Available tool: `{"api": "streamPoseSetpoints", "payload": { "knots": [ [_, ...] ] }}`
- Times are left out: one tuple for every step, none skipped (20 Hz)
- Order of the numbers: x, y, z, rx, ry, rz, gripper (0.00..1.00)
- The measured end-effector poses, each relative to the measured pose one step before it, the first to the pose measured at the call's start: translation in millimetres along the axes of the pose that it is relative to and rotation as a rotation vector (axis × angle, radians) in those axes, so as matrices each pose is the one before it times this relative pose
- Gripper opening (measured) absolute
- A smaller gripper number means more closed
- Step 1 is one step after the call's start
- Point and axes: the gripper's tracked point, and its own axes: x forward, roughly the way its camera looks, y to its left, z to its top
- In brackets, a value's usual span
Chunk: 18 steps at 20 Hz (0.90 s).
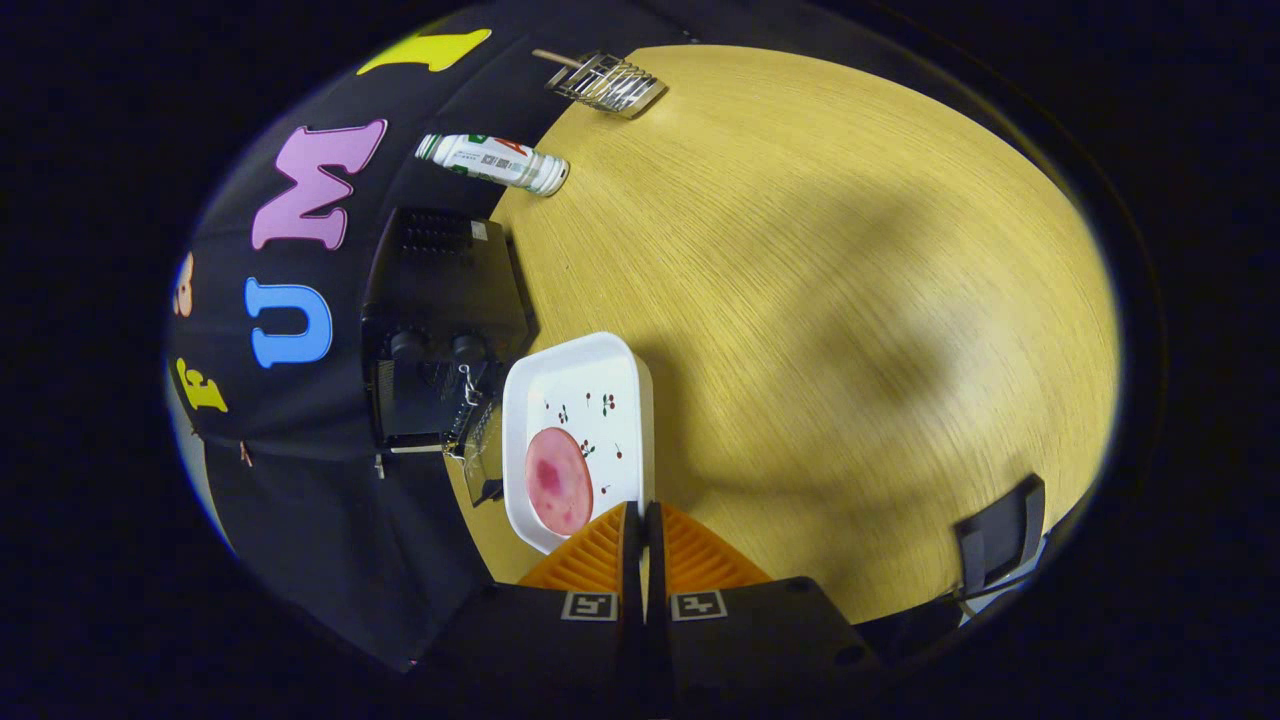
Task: Open the toaster oven, put the food inside, and close the toaster oven door.
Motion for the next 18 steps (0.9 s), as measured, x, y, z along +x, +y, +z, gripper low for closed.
{"api": "streamPoseSetpoints", "payload": {
  "knots": [
    [-7.89,2.91,-4.19,0.00593,-0.01959,0.00348,0.05],
    [-9.41,3.23,-4.97,0.00676,-0.02145,0.00343,0.05],
    [-7.30,3.15,-6.23,0.00579,-0.01927,0.00607,0.05],
    [-7.73,4.25,-7.45,0.00692,-0.02152,0.00448,0.05],
    [-4.85,4.27,-6.80,0.01001,-0.02108,0.00095,0.05],
    [-3.35,5.07,-5.93,0.01196,-0.01979,0.00254,0.05],
    [-2.85,4.76,-7.60,0.01233,-0.01557,0.00159,0.05],
    [-3.80,4.99,-8.81,0.00889,-0.01044,0.00468,0.05],
    [-1.69,5.75,-8.94,-0.00039,-0.00725,0.00206,0.05],
    [-1.46,5.26,-8.41,-0.01636,-0.01012,-0.00436,0.05],
    [0.83,5.25,-8.57,-0.02183,-0.00355,-0.00515,0.05],
    [4.17,6.86,-8.08,-0.01955,0.00011,0.00003,0.05],
    [4.56,9.60,-7.10,-0.01183,0.00668,0.00851,0.05],
    [5.81,10.52,-6.38,-0.00463,0.00485,0.00859,0.05],
    [5.93,11.53,-3.63,-0.00164,0.00431,0.01011,0.05],
    [6.96,11.58,-4.11,-0.00951,0.00607,0.01092,0.05],
    [8.03,11.76,-2.56,-0.01579,0.00263,0.00645,0.05],
    [8.93,12.89,-1.30,-0.01828,-0.00009,0.00654,0.05]
  ]
}}
